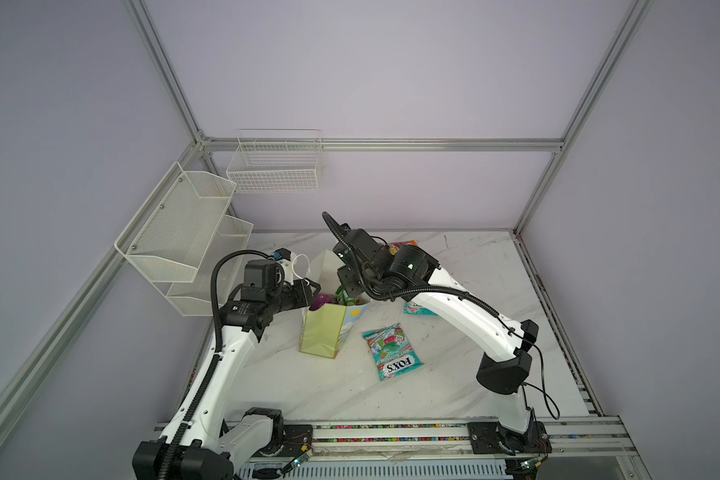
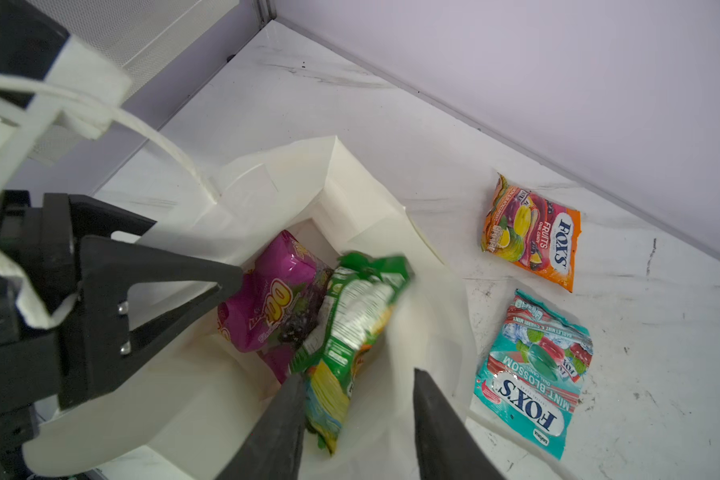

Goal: Place the snacks into the paper bag
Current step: 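Lower the green pack into the bag and open the right gripper, then withdraw the right gripper and move it above the teal cherry FOX'S pack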

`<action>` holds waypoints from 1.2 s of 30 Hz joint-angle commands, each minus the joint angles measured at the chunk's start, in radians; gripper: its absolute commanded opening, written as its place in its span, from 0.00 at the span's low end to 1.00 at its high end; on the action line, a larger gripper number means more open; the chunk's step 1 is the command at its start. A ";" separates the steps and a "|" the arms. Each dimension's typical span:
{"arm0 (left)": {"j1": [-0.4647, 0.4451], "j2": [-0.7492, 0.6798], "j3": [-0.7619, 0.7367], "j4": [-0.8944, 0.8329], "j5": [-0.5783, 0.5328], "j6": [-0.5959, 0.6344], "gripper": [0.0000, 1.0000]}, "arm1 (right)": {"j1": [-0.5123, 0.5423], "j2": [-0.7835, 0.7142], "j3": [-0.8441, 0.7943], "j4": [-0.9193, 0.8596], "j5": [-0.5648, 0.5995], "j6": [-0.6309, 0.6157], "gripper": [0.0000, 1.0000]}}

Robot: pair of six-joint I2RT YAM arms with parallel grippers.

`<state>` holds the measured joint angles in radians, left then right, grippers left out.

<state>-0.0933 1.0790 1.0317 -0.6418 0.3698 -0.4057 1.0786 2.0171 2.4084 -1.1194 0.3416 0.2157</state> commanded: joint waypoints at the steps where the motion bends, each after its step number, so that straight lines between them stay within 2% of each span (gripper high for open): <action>1: -0.007 -0.007 0.016 0.027 0.000 0.003 0.41 | 0.012 -0.016 0.019 -0.003 0.028 0.002 0.48; 9: -0.006 -0.014 0.011 0.027 -0.018 0.011 0.41 | 0.017 -0.081 0.010 0.053 0.034 0.009 0.49; 14: -0.006 -0.021 0.010 0.025 -0.027 0.014 0.42 | 0.017 -0.156 -0.004 0.089 0.084 0.029 0.52; 19: -0.007 -0.024 0.011 0.025 -0.031 0.018 0.43 | 0.015 -0.257 -0.063 0.112 0.200 0.058 0.61; 24: -0.006 -0.024 0.007 0.025 -0.035 0.016 0.44 | -0.010 -0.367 -0.187 0.154 0.329 0.098 0.78; 36: -0.006 -0.024 0.002 0.025 -0.037 0.018 0.45 | -0.239 -0.592 -0.589 0.245 0.179 0.147 0.79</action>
<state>-0.0933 1.0767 1.0317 -0.6415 0.3355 -0.4011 0.8673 1.4731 1.8694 -0.9123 0.5575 0.3367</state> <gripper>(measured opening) 0.449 0.793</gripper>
